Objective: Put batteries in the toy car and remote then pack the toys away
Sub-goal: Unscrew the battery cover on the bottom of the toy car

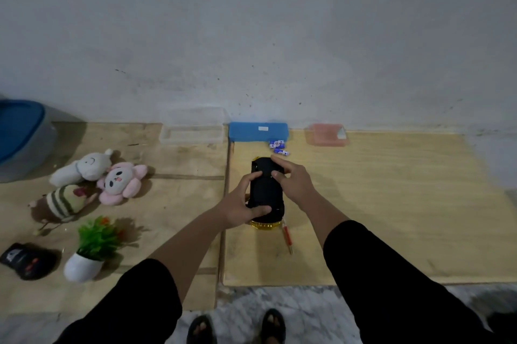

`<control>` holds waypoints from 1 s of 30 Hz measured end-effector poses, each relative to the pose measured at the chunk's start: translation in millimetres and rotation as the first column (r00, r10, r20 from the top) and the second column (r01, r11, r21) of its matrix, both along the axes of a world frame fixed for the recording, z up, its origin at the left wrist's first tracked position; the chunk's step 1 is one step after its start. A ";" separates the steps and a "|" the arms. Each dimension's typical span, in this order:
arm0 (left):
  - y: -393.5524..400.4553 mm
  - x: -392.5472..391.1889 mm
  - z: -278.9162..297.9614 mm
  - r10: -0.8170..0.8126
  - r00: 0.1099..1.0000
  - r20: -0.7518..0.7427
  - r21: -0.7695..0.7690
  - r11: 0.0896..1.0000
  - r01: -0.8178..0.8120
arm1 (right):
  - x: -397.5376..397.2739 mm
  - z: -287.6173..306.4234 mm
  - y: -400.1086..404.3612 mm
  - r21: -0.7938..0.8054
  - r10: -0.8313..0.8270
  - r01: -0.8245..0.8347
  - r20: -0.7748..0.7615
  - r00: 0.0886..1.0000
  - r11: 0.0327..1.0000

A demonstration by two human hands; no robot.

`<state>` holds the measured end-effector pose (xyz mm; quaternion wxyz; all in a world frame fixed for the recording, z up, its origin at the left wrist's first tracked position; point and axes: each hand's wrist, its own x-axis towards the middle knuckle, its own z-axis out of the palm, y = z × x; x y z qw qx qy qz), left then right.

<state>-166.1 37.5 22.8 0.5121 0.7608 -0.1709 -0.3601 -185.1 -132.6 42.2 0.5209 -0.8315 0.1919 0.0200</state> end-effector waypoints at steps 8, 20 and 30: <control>-4.1 -5.9 -16.6 0.087 0.995 -0.044 0.025 0.996 -0.086 | 2.1 -12.3 -10.7 0.055 0.135 -0.133 -0.030 0.990 0.990; 33.5 -14.3 -32.0 0.279 0.959 -0.050 0.061 0.959 -0.276 | -24.6 -72.6 1.4 -0.209 0.099 -0.151 -0.241 0.966 0.966; 41.8 -19.8 -39.3 0.270 0.960 -0.071 0.068 0.962 -0.266 | -30.0 -72.3 3.9 -0.345 0.144 -0.239 -0.279 0.949 0.908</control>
